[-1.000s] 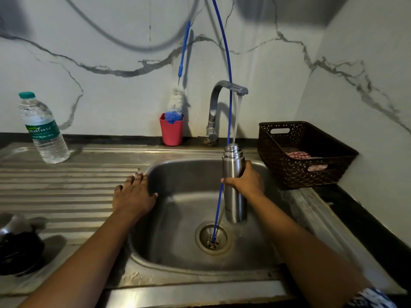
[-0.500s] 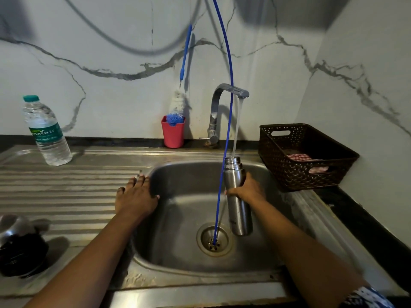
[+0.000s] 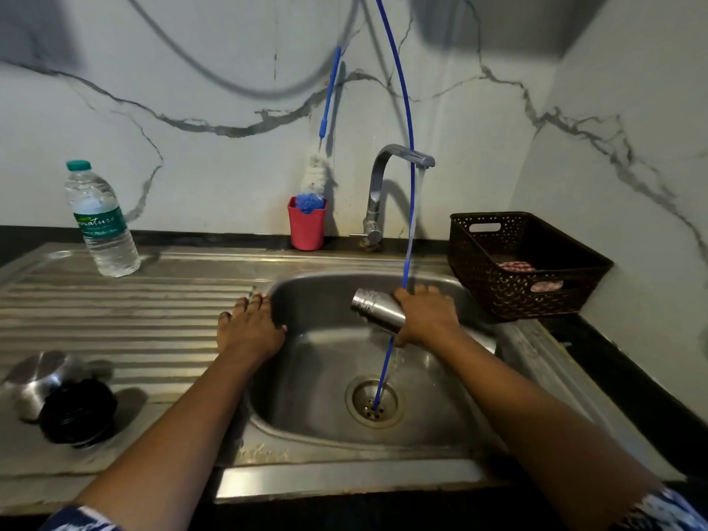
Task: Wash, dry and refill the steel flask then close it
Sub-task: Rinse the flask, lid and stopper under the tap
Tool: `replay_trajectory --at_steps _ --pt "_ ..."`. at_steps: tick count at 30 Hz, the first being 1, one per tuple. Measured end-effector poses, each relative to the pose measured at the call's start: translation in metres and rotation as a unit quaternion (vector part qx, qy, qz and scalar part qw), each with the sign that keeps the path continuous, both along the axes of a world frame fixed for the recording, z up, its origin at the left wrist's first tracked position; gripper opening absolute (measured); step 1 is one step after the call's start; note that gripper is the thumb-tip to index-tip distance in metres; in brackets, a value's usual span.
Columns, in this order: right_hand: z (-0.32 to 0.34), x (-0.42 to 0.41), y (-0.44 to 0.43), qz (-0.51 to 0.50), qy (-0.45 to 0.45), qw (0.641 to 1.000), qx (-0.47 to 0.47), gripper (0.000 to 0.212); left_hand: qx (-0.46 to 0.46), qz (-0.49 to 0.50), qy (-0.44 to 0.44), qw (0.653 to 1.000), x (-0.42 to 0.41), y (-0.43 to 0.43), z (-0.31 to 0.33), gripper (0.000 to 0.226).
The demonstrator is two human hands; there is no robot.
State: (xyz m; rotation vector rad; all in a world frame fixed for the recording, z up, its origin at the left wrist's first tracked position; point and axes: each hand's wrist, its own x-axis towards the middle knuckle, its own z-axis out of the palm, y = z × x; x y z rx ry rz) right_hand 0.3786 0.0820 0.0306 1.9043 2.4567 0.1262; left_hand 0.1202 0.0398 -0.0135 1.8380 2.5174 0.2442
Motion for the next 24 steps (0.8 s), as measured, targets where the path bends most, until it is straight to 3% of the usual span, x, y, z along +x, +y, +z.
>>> replay_trajectory --at_steps 4,8,13,21,24 --pt "-0.002 -0.019 -0.006 0.058 -0.151 0.986 0.045 0.078 0.006 -0.005 0.007 1.000 0.000 -0.001 0.000 0.068" --pt "0.002 -0.031 -0.005 0.105 -0.237 0.961 0.100 0.068 0.009 -0.007 0.008 1.000 0.001 -0.002 0.000 0.065" --pt "0.027 -0.041 0.000 0.144 -0.270 0.938 0.164 0.056 0.011 -0.009 0.005 1.000 0.000 -0.002 0.000 0.065" --pt "0.104 -0.035 0.006 0.148 -0.289 0.896 0.302 0.062 0.010 -0.010 0.007 1.000 -0.001 -0.001 -0.001 0.064" --pt "0.100 -0.032 0.005 0.150 -0.285 0.886 0.333 0.060 0.010 -0.008 0.004 1.000 -0.001 -0.001 -0.001 0.064"
